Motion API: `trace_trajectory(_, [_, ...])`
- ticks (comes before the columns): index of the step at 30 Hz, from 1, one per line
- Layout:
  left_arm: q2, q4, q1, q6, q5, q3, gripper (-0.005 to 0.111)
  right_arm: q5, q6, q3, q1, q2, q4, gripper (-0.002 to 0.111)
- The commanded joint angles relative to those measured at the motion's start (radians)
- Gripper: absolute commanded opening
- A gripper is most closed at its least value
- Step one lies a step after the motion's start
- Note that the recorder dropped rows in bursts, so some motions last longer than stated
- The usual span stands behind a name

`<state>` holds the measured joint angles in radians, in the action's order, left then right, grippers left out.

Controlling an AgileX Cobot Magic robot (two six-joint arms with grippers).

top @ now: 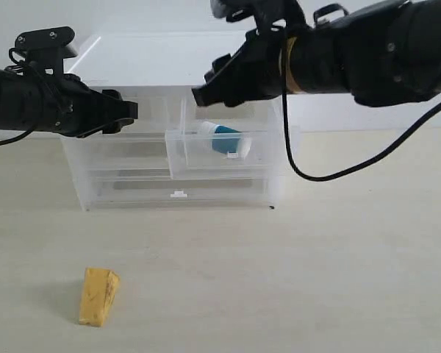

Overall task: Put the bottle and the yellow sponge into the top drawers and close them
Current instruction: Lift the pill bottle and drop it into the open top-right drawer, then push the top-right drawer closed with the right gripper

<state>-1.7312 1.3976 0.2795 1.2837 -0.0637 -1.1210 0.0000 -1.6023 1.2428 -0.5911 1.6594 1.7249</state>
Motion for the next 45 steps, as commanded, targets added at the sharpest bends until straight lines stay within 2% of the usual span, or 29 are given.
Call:
trace_trajectory(1, [-0.003, -0.004, -0.001, 0.018, 0.064, -0.013, 0.060, -0.123, -0.200, 0.004, 0.003, -0.083, -0.014, 0.048])
trace_trajectory(5, [-0.003, -0.004, -0.001, 0.018, 0.064, -0.013, 0.060, -0.195, -0.394, -0.040, 0.001, -0.127, 0.020, 0.048])
trace_trajectory(7, [-0.003, -0.004, -0.001, 0.018, 0.064, -0.013, 0.060, -0.204, -0.420, -0.086, 0.001, -0.140, 0.020, 0.048])
trace_trajectory(12, [-0.003, -0.004, -0.001, 0.018, 0.064, -0.013, 0.060, -0.215, -0.420, -0.187, 0.001, -0.153, 0.020, 0.048])
trace_trajectory(23, [-0.003, -0.004, -0.001, 0.018, 0.064, -0.013, 0.060, -0.061, -0.403, -0.293, 0.001, -0.149, 0.020, 0.048])
trace_trajectory(34, [-0.003, -0.004, -0.001, 0.018, 0.064, -0.013, 0.060, -0.120, -0.421, -0.295, -0.011, -0.090, 0.020, 0.048])
trace_trajectory(39, [-0.003, -0.004, -0.001, 0.018, 0.064, -0.013, 0.060, 0.038, -0.400, -0.295, -0.059, -0.038, 0.020, 0.048])
trace_trajectory(45, [-0.003, -0.004, -0.001, 0.018, 0.064, -0.013, 0.060, 0.056, -0.397, -0.261, -0.060, -0.030, 0.020, 0.049])
